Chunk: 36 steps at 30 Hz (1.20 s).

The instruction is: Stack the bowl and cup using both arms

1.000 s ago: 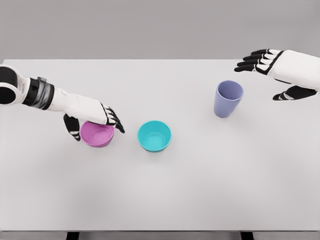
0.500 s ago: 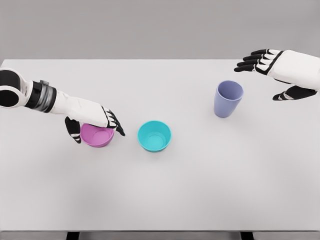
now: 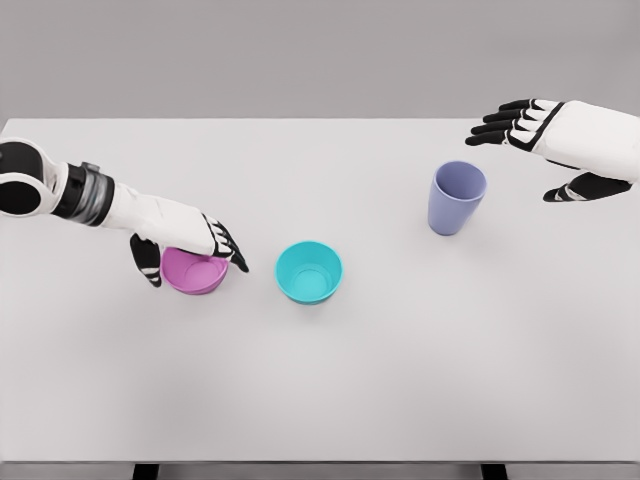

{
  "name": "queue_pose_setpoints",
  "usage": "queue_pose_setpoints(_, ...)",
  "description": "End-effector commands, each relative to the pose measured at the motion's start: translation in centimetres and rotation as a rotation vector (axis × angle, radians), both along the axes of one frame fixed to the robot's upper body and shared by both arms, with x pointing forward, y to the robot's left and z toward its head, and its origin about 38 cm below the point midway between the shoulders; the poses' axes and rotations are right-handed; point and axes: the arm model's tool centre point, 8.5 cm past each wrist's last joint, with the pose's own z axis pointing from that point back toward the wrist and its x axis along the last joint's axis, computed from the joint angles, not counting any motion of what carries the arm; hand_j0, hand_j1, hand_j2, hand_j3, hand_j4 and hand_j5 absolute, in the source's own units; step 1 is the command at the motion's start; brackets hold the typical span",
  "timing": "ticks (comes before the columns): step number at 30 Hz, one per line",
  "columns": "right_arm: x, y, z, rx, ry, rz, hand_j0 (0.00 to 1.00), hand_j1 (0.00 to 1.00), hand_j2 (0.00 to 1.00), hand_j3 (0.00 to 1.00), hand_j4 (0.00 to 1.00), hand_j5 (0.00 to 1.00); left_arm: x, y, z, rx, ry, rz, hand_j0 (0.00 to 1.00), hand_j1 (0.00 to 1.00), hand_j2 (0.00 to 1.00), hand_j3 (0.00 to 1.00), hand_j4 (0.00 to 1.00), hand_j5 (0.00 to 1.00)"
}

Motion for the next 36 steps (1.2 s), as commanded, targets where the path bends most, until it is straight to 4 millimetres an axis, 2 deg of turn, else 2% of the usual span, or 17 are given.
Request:
queue_pose_setpoints(1, 0.0, 0.0, 0.1, 0.005, 0.002, -0.001, 1.0, 1.0, 1.0, 1.0, 1.0, 1.0, 0.1, 0.0, 0.0, -0.003, 0.0, 0.004, 1.0, 1.0, 1.0, 1.0, 1.0, 1.0)
queue_pose_setpoints(7, -0.1, 0.0, -0.2, 0.005, 0.007, -0.001, 1.0, 1.0, 1.0, 1.0, 1.0, 1.0, 0.1, 0.0, 0.0, 0.004, -0.003, 0.002, 0.86, 0.86, 0.86, 0.86, 0.86, 0.86)
queue_pose_setpoints(10, -0.2, 0.0, 0.0, 0.0, 0.005, 0.001, 1.0, 1.0, 1.0, 1.0, 1.0, 1.0, 0.1, 0.0, 0.0, 0.004, -0.003, 0.002, 0.83, 0.83, 0.83, 0.83, 0.83, 0.83)
queue_pose_setpoints(24, -0.3, 0.1, 0.0, -0.005, 0.004, 0.006, 1.0, 1.0, 1.0, 1.0, 1.0, 1.0, 0.3, -0.8, 2.0, -0.052, -0.037, -0.006, 0.81, 0.81, 0.81, 0.81, 0.81, 0.81)
queue_pose_setpoints(36, -0.5, 0.3, -0.4, -0.006, 0.011, 0.013, 1.0, 1.0, 1.0, 1.0, 1.0, 1.0, -0.2, -1.7, 3.2, -0.079, -0.05, -0.039, 0.8, 0.8, 0.8, 0.8, 0.8, 0.8)
